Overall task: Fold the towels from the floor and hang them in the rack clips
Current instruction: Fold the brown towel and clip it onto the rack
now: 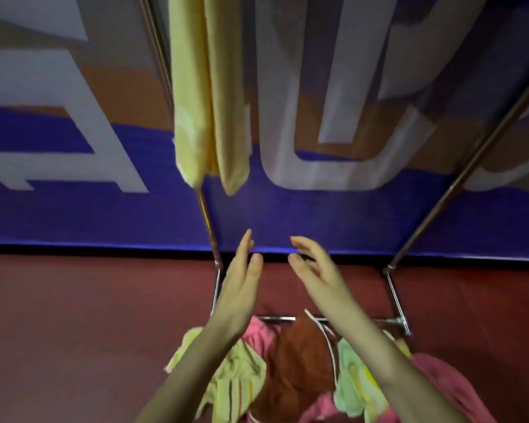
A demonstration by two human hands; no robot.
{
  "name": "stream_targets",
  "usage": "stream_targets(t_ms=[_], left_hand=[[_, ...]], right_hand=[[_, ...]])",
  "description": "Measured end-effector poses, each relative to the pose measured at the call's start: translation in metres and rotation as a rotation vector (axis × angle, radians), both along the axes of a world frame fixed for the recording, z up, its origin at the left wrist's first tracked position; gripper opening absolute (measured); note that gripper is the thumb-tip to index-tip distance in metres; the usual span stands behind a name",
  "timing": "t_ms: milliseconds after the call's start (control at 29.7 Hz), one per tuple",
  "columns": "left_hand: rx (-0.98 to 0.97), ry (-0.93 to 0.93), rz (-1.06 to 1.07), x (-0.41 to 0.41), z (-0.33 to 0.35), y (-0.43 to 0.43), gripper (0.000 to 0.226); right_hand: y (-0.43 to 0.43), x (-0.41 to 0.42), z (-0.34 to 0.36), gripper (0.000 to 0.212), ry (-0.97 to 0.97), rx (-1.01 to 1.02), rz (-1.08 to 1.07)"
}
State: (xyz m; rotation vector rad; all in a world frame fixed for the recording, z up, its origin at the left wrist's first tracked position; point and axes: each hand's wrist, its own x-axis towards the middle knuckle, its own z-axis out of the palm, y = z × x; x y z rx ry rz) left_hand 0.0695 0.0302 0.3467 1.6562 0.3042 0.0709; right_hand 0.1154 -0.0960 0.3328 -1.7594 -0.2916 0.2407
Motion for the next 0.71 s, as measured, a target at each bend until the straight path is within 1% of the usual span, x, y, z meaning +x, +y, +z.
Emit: stream_targets(t_ms=[67, 135, 202, 303, 404, 471, 573, 640, 674, 707], left_hand=[[0.062, 0.074, -0.097, -0.006, -0.027, -0.004, 0.064], [0.111, 0.178, -0.164, -0.030, -0.062, -0.010, 0.055], [0.116, 0.244, -0.192, -0.057, -0.094, -0.016, 0.048], [0.091, 0.378, -0.228, -0.076, -0.118, -0.018, 0.055], [0.109, 0.407, -0.240, -0.072, -0.129, -0.013, 0.060], [0.128, 0.403, -0.251, -0.062, -0.135, -0.013, 0.057], [0.160, 0.449, -0.301, -0.047, -0.170, -0.016, 0.052], [0.157, 0.539, -0.324, -0.047, -0.200, -0.020, 0.052], [0.157, 0.555, -0.346, -0.047, -0.204, -0.021, 0.052], [0.132, 0.591, -0.370, -0.051, -0.221, -0.023, 0.051]], right_hand=[[-0.013, -0.013, -0.034, 0.029, 0.082, -0.064, -0.019], [-0.029, -0.032, -0.072, 0.037, 0.138, -0.120, -0.026], [-0.049, -0.048, -0.102, 0.042, 0.178, -0.148, -0.041], [-0.080, -0.059, -0.124, 0.035, 0.289, -0.145, -0.080], [-0.096, -0.048, -0.141, 0.017, 0.331, -0.216, -0.067], [-0.100, -0.043, -0.156, 0.009, 0.376, -0.267, -0.048], [-0.104, -0.040, -0.200, 0.012, 0.464, -0.329, -0.048], [-0.108, -0.041, -0.236, 0.020, 0.528, -0.377, -0.069], [-0.111, -0.040, -0.243, 0.021, 0.550, -0.387, -0.090], [-0.114, -0.042, -0.265, 0.022, 0.612, -0.403, -0.099]])
